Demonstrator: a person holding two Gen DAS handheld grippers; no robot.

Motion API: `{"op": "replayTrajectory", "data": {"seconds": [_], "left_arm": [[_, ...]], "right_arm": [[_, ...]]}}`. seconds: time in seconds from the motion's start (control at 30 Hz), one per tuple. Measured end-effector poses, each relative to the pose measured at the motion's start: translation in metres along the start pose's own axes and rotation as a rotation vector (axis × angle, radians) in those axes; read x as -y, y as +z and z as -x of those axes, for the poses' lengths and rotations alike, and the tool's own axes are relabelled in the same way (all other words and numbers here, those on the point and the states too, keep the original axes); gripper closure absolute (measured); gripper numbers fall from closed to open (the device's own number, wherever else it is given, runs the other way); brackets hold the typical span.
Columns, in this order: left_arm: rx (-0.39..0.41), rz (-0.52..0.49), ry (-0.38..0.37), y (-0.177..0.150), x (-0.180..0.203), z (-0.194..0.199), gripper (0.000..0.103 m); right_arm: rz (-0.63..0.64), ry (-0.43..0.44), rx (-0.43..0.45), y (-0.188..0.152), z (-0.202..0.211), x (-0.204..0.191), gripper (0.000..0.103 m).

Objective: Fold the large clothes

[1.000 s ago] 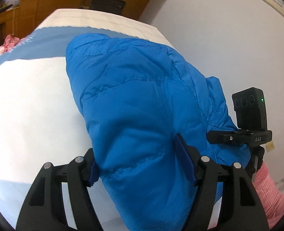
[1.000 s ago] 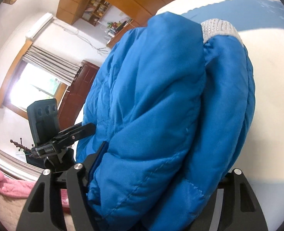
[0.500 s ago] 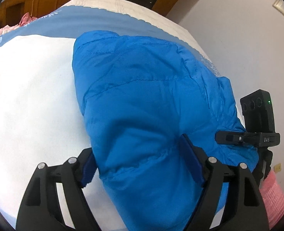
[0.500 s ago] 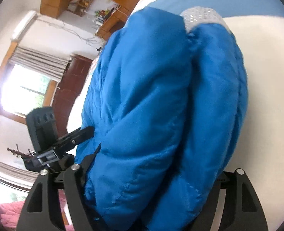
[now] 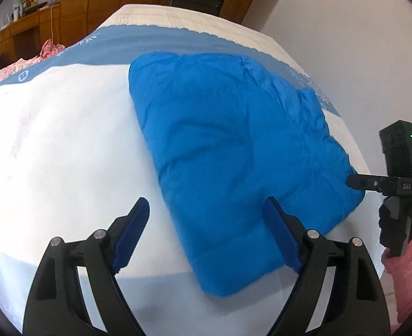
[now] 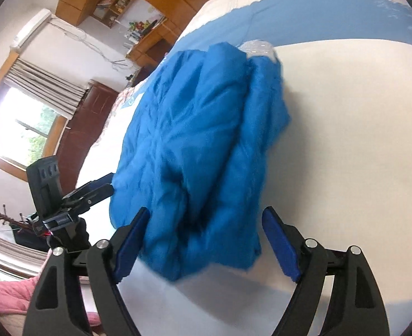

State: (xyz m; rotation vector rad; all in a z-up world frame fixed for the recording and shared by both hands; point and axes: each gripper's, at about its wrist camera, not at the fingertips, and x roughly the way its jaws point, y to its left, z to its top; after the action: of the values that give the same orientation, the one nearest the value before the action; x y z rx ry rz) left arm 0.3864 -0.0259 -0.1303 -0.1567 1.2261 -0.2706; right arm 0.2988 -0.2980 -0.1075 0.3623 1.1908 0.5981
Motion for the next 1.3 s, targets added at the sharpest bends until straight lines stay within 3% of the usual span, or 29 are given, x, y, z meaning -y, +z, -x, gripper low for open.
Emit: {"op": "replayTrajectory", "data": {"seconds": [0.1,0.3,0.5,0.57,0.73,0.97,1.3], "left_arm": [[-0.018,0.005,0.001,-0.002,0.001,-0.011,0.018],[-0.039,0.033,-0.004,-0.007,-0.005,-0.03,0.016],[-0.047,0.008,0.088,-0.004,0.01,0.001,0.017],[-0.041,0.024,0.089,-0.008,0.014,0.018,0.017],[-0.035,0.03,0.135,-0.017,0.029,0.052,0.012],[-0.017,0.055,0.203,-0.028,0.045,0.086,0.009],[-0.003,0.025,0.261,-0.042,0.061,0.127,0.009]], "right_arm": [[-0.035,-0.064,-0.021,-0.015,-0.006,0.007,0.02],[-0.096,-0.106,-0.041,-0.022,-0.027,0.018,0.02],[-0.05,-0.232,0.015,-0.024,0.002,-0.025,0.017],[-0.03,-0.304,0.034,-0.038,0.015,-0.046,0.008],[0.014,-0.416,0.052,-0.066,0.032,-0.093,0.004],[0.014,-0.479,0.071,-0.086,0.054,-0.126,0.004],[0.029,-0.493,0.085,-0.097,0.07,-0.156,0.004]]}}
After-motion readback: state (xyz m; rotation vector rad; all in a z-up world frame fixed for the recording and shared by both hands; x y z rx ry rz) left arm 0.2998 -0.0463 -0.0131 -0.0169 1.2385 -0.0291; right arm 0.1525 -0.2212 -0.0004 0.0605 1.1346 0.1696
